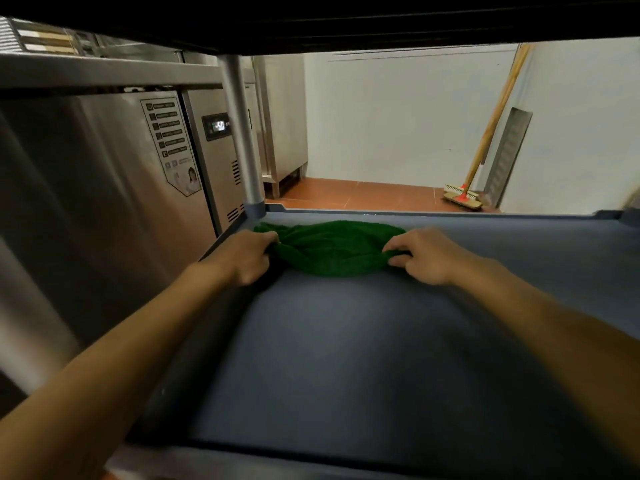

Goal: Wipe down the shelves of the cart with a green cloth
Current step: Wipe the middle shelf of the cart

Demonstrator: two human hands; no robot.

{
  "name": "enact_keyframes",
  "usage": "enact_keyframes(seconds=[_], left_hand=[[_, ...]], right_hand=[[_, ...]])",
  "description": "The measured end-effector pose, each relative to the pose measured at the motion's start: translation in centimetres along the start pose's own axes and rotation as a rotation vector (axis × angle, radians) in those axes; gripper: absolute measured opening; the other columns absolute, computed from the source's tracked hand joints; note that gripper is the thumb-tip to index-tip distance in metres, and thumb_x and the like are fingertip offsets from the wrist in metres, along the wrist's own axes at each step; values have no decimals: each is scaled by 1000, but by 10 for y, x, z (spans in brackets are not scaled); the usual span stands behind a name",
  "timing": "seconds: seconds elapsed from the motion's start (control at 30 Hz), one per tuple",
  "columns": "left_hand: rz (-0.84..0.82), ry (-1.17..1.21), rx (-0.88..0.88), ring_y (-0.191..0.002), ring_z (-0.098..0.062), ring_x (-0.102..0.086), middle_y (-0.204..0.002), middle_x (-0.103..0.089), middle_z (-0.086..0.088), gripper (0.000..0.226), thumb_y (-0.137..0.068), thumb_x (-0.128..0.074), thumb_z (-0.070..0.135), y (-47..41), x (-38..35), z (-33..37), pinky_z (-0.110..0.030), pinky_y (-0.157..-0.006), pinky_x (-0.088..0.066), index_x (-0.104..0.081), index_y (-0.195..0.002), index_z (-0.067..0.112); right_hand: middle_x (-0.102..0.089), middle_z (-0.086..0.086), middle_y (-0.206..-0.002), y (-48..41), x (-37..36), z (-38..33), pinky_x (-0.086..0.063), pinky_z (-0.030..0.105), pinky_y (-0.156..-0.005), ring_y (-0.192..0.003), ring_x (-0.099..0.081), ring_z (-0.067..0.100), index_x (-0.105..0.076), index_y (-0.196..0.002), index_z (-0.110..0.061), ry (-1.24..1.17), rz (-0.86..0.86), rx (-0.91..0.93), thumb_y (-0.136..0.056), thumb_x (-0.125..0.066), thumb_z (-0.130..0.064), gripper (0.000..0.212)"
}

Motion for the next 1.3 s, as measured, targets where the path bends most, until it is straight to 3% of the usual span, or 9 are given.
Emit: enact_keyframes(seconds=[0.27,0.93,1.3], left_hand=[[-78,-40,58,-101,-27,-58,-109,-61,-10,22,-95,-46,12,30,6,2,-47,-94,-48,-60,-112,17],[-161,-152,153,-90,-25,-59,-99,-61,-8,11,-97,-48,20,135,23,20,-37,-82,-49,-57,-104,23],[-147,-219,120,-86,-21,-60,-97,-63,-4,17,-98,-46,23,191,29,27,-38,-81,-49,-57,-111,22]], right_hand=[[-59,0,-137,32,0,-10,-40,33,-105,-123,-55,20,-60,-131,-20,-19,-1,15,-97,-57,-27,34],[-63,-3,-131,109,-8,-60,-44,33,-101,-118,-59,19,-62,-129,-24,14,5,127,-96,-58,-30,33],[-63,-4,-132,148,-10,-82,-43,31,-100,-119,-58,18,-61,-130,-25,8,2,185,-98,-56,-31,33]])
Point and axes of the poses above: each hand's wrist, its own y-axis away from the middle knuckle, its own x-axis out of the back of the hand, z = x × y, the point moved 5 cm from there along -y, towards the middle knuckle
